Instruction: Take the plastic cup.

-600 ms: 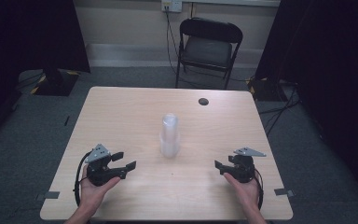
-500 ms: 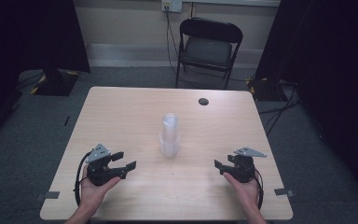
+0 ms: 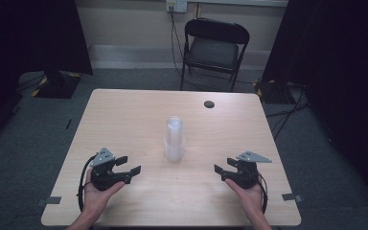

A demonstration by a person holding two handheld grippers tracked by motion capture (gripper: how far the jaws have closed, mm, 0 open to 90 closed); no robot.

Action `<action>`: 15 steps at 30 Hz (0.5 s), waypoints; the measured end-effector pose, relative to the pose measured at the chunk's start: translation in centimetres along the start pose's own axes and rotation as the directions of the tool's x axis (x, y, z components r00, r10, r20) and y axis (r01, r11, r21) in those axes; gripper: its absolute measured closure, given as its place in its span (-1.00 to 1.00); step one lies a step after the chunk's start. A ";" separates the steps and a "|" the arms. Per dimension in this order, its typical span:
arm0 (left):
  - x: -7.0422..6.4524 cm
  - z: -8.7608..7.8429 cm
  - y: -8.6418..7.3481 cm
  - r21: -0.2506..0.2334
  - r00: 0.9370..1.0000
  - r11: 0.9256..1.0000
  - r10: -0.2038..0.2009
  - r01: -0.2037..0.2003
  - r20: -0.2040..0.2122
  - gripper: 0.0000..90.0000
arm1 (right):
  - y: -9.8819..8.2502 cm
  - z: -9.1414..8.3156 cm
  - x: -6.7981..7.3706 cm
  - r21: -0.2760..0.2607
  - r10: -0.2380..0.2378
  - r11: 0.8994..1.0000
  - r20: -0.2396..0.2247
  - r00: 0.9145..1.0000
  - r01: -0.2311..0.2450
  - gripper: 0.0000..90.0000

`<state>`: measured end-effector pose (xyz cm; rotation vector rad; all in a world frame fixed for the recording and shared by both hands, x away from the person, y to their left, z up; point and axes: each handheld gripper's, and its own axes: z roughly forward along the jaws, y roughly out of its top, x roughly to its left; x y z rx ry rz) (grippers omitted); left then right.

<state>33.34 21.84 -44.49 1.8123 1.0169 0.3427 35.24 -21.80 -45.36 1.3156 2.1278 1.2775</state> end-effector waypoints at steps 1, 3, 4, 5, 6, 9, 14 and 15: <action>-0.1 -0.1 0.0 -0.005 1.000 1.000 -0.002 0.002 0.003 -0.34 | 0.1 -0.1 0.2 -0.004 0.000 1.000 -0.006 1.000 0.000 -0.22; -0.3 -0.2 0.0 -0.005 1.000 1.000 0.005 -0.004 0.005 -0.34 | 0.3 -0.3 0.6 -0.017 -0.005 1.000 -0.014 1.000 0.005 -0.22; -0.4 -0.2 0.0 -0.009 1.000 1.000 0.005 -0.005 0.007 -0.34 | 0.4 -0.4 0.7 -0.023 -0.009 1.000 -0.016 1.000 0.008 -0.22; -0.4 -0.2 0.0 -0.011 1.000 1.000 0.011 -0.011 0.008 -0.34 | 0.6 -0.5 0.9 -0.033 -0.010 0.999 -0.025 1.000 0.009 -0.22; -0.4 -0.2 0.0 -0.007 1.000 1.000 0.015 -0.015 0.007 -0.34 | 0.7 -0.5 1.0 -0.035 -0.015 0.999 -0.031 0.999 0.014 -0.22; -0.5 0.0 0.0 -0.002 1.000 1.000 0.011 -0.011 0.007 -0.34 | 1.2 -0.5 1.4 -0.053 -0.017 0.999 -0.050 0.999 0.014 -0.20; -0.4 0.1 0.0 0.005 1.000 1.000 0.014 -0.014 0.006 -0.33 | 1.9 0.0 2.2 -0.050 -0.058 0.997 -0.072 0.996 0.055 -0.16; -0.4 0.0 0.0 0.004 1.000 1.000 0.015 -0.015 0.005 -0.33 | 2.0 0.1 2.4 -0.051 -0.068 0.997 -0.074 0.995 0.064 -0.16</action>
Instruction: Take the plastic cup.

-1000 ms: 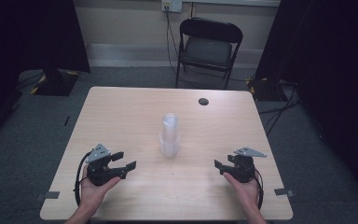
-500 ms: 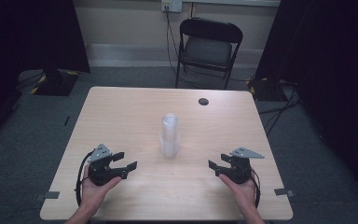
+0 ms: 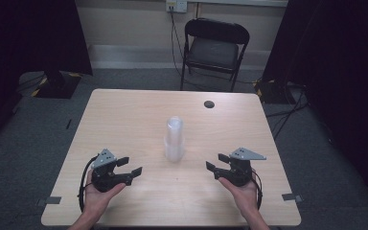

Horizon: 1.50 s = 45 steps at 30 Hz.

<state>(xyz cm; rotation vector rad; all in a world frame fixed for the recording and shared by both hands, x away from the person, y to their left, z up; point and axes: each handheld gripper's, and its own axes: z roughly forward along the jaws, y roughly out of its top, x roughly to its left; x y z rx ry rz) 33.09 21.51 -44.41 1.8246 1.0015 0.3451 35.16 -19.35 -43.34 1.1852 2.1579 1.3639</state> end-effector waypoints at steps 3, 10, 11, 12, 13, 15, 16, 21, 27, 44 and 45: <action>0.0 -0.1 0.0 -0.005 1.000 1.000 -0.004 0.004 -0.005 -0.33 | 0.5 0.3 0.4 -0.002 -0.013 1.000 -0.017 1.000 0.013 -0.15; 0.0 0.1 -0.1 0.002 1.000 1.000 -0.005 0.005 -0.003 -0.33 | 1.9 1.3 1.2 -0.023 -0.049 0.999 -0.051 0.997 0.048 -0.18; 0.0 0.1 -0.1 0.003 1.000 1.000 -0.004 0.004 -0.004 -0.33 | 2.1 1.5 1.3 -0.024 -0.051 0.998 -0.058 0.997 0.050 -0.19; 0.1 0.1 -0.1 0.003 1.000 1.000 -0.004 0.004 -0.003 -0.33 | 2.3 1.7 1.4 -0.026 -0.058 0.998 -0.061 0.996 0.056 -0.20; 0.1 0.1 -0.1 0.003 1.000 1.000 -0.006 0.006 -0.001 -0.33 | 2.5 1.8 1.5 -0.031 -0.060 0.998 -0.061 0.996 0.058 -0.22; 0.1 0.1 -0.1 0.003 1.000 1.000 -0.008 0.008 -0.002 -0.33 | 2.9 2.0 1.6 -0.034 -0.063 0.998 -0.066 0.996 0.060 -0.24; 0.0 0.1 -0.1 0.003 1.000 1.000 -0.007 0.007 -0.002 -0.33 | 3.1 2.1 1.7 -0.046 -0.068 0.997 -0.070 0.995 0.065 -0.24; -0.1 0.2 0.0 0.006 1.000 1.000 0.003 -0.003 0.001 -0.33 | 4.4 2.7 2.3 -0.058 -0.082 0.995 -0.093 0.992 0.077 -0.31; -0.1 0.2 -0.1 0.012 1.000 1.000 0.002 -0.002 0.003 -0.33 | 5.7 3.7 3.0 -0.069 -0.113 0.992 -0.109 0.988 0.106 -0.39; -0.2 0.2 -0.1 0.019 1.000 1.000 0.008 -0.008 0.004 -0.33 | 8.9 6.7 4.0 -0.095 -0.128 0.989 -0.121 0.984 0.117 -0.58; -0.2 0.2 -0.1 0.019 1.000 1.000 0.008 -0.008 0.004 -0.33 | 9.0 7.0 4.0 -0.097 -0.127 0.989 -0.120 0.985 0.115 -0.58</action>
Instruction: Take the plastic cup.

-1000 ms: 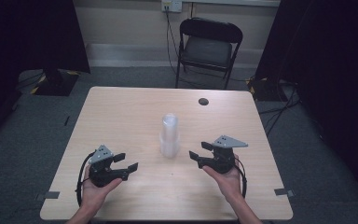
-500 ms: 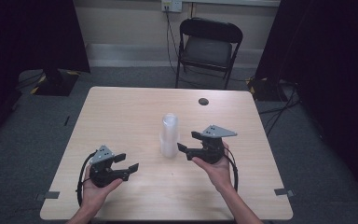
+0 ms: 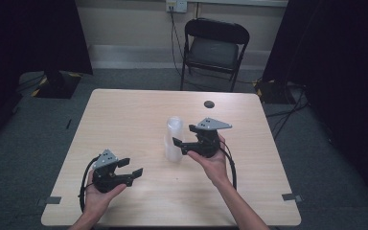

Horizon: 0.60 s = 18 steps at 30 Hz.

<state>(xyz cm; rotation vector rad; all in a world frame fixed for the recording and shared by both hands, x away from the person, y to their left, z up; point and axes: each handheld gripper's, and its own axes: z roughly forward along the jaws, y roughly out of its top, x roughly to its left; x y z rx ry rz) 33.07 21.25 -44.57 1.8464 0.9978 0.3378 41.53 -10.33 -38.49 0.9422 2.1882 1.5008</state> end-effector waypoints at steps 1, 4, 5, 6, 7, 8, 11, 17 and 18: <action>0.0 0.0 0.0 0.000 1.000 1.000 -0.001 0.001 0.000 -0.33 | 0.1 0.2 -0.1 -0.003 0.002 1.000 0.000 1.000 -0.002 -0.58; 0.0 0.0 0.0 0.001 1.000 1.000 0.000 0.000 0.000 -0.33 | 0.2 0.8 -0.2 -0.007 0.001 1.000 0.001 1.000 -0.001 -0.58; 0.0 0.0 0.0 0.000 1.000 1.000 -0.002 0.002 0.002 -0.33 | 0.2 1.0 -0.3 -0.010 0.002 1.000 -0.001 1.000 -0.002 -0.58; 0.0 0.0 0.0 0.002 1.000 1.000 -0.001 0.001 0.001 -0.32 | 0.3 1.2 -0.3 -0.010 0.004 1.000 0.000 1.000 -0.004 -0.58; 0.0 0.0 0.0 0.002 1.000 1.000 0.000 0.000 0.002 -0.32 | 0.3 1.4 -0.2 -0.009 0.005 1.000 -0.001 1.000 -0.005 -0.58; -0.1 0.0 0.0 0.002 1.000 1.000 0.003 -0.003 0.002 -0.32 | 0.3 1.5 -0.2 -0.010 0.002 1.000 -0.002 1.000 -0.002 -0.57; -0.1 0.1 0.0 0.001 1.000 1.000 0.005 -0.005 0.002 -0.32 | 0.4 2.1 -0.1 -0.003 -0.004 1.000 -0.005 1.000 0.004 -0.54; -0.1 0.1 0.0 0.002 1.000 1.000 0.006 -0.006 0.006 -0.32 | 0.2 3.2 -0.1 0.005 -0.011 1.000 -0.002 1.000 0.011 -0.49; -0.2 0.1 0.0 0.002 1.000 1.000 0.006 -0.006 0.005 -0.32 | 0.2 3.3 -0.1 0.006 -0.015 1.000 -0.001 1.000 0.015 -0.47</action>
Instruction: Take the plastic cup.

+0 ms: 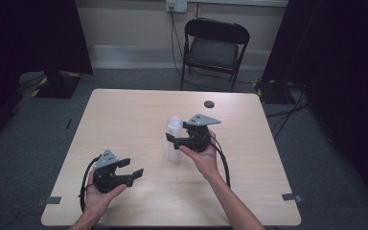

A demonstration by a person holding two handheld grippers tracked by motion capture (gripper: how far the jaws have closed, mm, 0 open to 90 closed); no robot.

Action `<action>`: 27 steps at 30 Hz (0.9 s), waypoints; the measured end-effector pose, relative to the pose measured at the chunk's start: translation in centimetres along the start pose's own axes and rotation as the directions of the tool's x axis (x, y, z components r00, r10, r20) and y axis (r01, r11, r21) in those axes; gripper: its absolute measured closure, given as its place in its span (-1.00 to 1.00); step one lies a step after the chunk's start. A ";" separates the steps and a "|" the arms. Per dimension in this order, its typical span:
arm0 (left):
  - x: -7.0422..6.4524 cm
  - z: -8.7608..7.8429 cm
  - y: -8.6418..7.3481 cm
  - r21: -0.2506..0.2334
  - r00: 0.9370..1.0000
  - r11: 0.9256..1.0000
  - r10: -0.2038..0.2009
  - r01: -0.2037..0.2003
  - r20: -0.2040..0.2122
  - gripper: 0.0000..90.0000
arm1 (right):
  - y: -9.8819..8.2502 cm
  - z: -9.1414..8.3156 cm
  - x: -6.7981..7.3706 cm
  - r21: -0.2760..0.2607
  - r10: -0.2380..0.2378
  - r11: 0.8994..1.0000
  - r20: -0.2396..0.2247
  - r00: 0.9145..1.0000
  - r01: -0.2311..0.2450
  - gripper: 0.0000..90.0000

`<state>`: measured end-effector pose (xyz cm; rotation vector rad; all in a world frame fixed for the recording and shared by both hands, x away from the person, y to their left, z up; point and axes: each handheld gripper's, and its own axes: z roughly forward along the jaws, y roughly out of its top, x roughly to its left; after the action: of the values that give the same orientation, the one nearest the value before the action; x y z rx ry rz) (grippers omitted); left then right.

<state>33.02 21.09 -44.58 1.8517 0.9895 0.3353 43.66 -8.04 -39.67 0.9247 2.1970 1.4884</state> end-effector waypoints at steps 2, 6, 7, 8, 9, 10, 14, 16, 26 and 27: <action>0.0 0.0 0.0 -0.001 1.000 1.000 0.000 0.000 0.002 -0.32 | -0.1 0.4 0.0 0.004 -0.008 1.000 0.008 1.000 0.008 -0.47; 0.0 0.0 0.0 -0.003 1.000 1.000 0.005 -0.005 0.008 -0.32 | -0.3 1.1 -0.3 0.009 0.006 1.000 0.007 1.000 -0.006 -0.47; 0.0 0.0 0.0 -0.004 1.000 1.000 0.004 -0.004 0.009 -0.32 | -0.4 1.2 -0.3 0.009 0.006 1.000 0.009 1.000 -0.007 -0.47; -0.1 0.0 0.0 -0.003 1.000 1.000 0.003 -0.003 0.009 -0.32 | -0.4 1.4 -0.3 0.011 0.005 1.000 0.009 1.000 -0.005 -0.47; -0.1 0.0 0.0 -0.001 1.000 1.000 0.004 -0.004 0.009 -0.32 | -0.4 1.4 -0.3 0.013 0.006 1.000 0.008 1.000 -0.006 -0.47; -0.1 0.0 0.0 -0.001 1.000 1.000 0.004 -0.004 0.009 -0.32 | -0.5 1.7 -0.2 0.016 0.002 1.000 0.013 1.000 -0.002 -0.48; 0.0 0.0 0.0 0.000 1.000 1.000 0.003 -0.003 0.008 -0.33 | -0.5 2.1 -0.5 0.021 0.008 1.000 0.019 1.000 -0.009 -0.52; 0.0 0.0 0.0 -0.001 1.000 1.000 0.001 -0.001 0.008 -0.33 | -0.5 2.3 -0.6 0.024 0.011 1.000 0.016 1.000 -0.011 -0.52; 0.0 0.0 0.0 0.000 1.000 1.000 0.002 -0.002 0.008 -0.33 | -0.5 2.4 -0.4 0.017 0.016 1.000 -0.008 1.000 -0.016 -0.31; 0.0 0.0 0.0 0.001 1.000 1.000 0.002 -0.002 0.008 -0.33 | -0.4 2.4 -0.4 0.013 0.014 1.000 -0.009 1.000 -0.014 -0.30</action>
<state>33.00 21.05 -44.59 1.8534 0.9826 0.3285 45.27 -6.71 -41.07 0.9409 2.2135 1.4889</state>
